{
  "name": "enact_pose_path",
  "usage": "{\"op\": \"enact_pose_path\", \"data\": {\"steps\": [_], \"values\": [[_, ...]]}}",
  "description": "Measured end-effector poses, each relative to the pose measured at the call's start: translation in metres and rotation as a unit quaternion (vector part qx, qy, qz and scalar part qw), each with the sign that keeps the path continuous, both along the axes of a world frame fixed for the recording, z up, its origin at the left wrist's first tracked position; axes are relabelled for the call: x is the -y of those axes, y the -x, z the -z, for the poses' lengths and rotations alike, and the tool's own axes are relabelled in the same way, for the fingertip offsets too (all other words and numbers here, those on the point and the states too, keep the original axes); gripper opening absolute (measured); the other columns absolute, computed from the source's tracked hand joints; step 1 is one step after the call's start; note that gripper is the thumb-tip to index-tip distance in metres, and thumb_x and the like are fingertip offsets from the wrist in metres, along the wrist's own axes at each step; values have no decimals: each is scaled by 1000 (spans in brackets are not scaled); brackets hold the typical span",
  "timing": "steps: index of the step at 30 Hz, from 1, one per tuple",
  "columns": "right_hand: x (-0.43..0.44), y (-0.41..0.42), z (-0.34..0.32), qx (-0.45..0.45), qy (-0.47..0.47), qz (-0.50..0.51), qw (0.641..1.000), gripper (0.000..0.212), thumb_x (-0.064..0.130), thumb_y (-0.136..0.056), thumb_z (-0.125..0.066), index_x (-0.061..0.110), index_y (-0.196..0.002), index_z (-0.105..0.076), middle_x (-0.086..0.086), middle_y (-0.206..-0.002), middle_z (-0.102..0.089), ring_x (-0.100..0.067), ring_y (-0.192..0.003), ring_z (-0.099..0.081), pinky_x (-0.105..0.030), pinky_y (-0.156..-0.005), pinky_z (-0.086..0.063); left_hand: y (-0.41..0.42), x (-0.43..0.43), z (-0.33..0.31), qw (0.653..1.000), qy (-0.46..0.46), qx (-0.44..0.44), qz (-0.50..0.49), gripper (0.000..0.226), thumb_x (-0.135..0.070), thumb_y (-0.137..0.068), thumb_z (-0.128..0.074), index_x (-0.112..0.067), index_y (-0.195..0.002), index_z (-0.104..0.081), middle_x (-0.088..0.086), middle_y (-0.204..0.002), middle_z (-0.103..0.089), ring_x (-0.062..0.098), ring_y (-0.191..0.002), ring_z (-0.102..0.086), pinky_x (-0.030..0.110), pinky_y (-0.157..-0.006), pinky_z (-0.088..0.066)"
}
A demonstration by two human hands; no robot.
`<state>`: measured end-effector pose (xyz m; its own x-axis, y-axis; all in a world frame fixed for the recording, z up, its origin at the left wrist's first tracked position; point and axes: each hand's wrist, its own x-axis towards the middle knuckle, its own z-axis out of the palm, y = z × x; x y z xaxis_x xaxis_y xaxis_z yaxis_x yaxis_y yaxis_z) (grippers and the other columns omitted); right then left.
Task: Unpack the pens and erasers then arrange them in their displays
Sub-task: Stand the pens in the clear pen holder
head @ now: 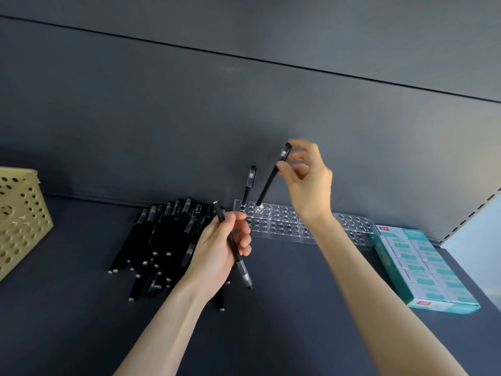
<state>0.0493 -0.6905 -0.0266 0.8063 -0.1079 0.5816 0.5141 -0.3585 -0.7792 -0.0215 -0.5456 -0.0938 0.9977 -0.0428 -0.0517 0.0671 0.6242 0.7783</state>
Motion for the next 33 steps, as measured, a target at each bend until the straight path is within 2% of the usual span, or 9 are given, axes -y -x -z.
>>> {"op": "enact_pose_path", "data": {"steps": [3,6,10,14,17,20,26,30,33], "values": [[-6,-7,10,21,21,9,1000,32,2,-86,-63,20,-112,-54,8,-88,-55,-28,-79,-65,-11,-65,-43,0,-5,0,1000,-22,4,-3,24,-28,-100,-41,-9,-96,-55,0,-58,-45,10,-42,-32,20,-39,-29],[-9,-11,14,28,36,9,999,32,2,-86,-62,17,-114,-54,5,-89,-56,-26,-78,-64,-13,-66,-44,-4,-9,0,1000,21,-19,-5,25,-31,-101,-37,-12,-96,-53,0,-58,-43,9,-40,-29,20,-36,-25],[-10,-15,15,50,60,15,997,33,0,-86,-62,12,-115,-55,-3,-90,-58,-23,-78,-62,-7,-67,-40,-5,-7,2,999,42,-8,-28,23,-23,-102,-37,-12,-88,-52,0,-61,-48,12,-46,-39,22,-41,-35],[-11,-18,21,49,70,16,996,32,-1,-85,-63,10,-114,-56,-1,-88,-58,-17,-76,-59,-6,-67,-40,-6,-6,5,998,-4,15,-55,27,-29,-94,-49,-16,-84,-70,-4,-68,-54,8,-62,-54,24,-60,-50],[-12,-19,29,37,97,15,994,32,0,-84,-64,10,-114,-57,3,-85,-57,-13,-74,-57,-16,-71,-47,-3,-10,4,997,-50,28,-60,27,-42,-78,-60,-23,-88,-76,-7,-71,-48,4,-65,-47,23,-69,-41],[-12,-18,40,21,133,22,991,33,3,-85,-64,12,-116,-55,5,-84,-57,-15,-71,-56,-29,-71,-51,-1,-13,3,997,-37,33,-60,33,-42,-72,-66,-21,-96,-76,-5,-72,-42,6,-65,-39,23,-68,-32],[-11,-20,44,14,187,22,982,26,9,-86,-65,17,-109,-57,5,-77,-60,-20,-64,-57,-43,-69,-52,-1,-9,0,997,-1,39,-67,17,-28,-78,-67,-17,-89,-75,0,-72,-42,8,-59,-42,22,-70,-42],[-10,-18,43,-3,191,23,981,24,10,-86,-63,17,-109,-58,3,-78,-63,-22,-66,-59,-42,-71,-52,-3,-10,2,996,-10,40,-85,10,-23,-78,-67,-14,-83,-68,2,-73,-49,10,-61,-52,21,-61,-49],[-6,-8,38,-11,148,33,988,20,14,-88,-63,20,-107,-59,11,-80,-62,-16,-69,-58,-26,-71,-50,-3,-10,3,995,-5,39,-92,3,-18,-79,-68,-17,-76,-66,0,-70,-55,13,-61,-55,22,-60,-50]]}}
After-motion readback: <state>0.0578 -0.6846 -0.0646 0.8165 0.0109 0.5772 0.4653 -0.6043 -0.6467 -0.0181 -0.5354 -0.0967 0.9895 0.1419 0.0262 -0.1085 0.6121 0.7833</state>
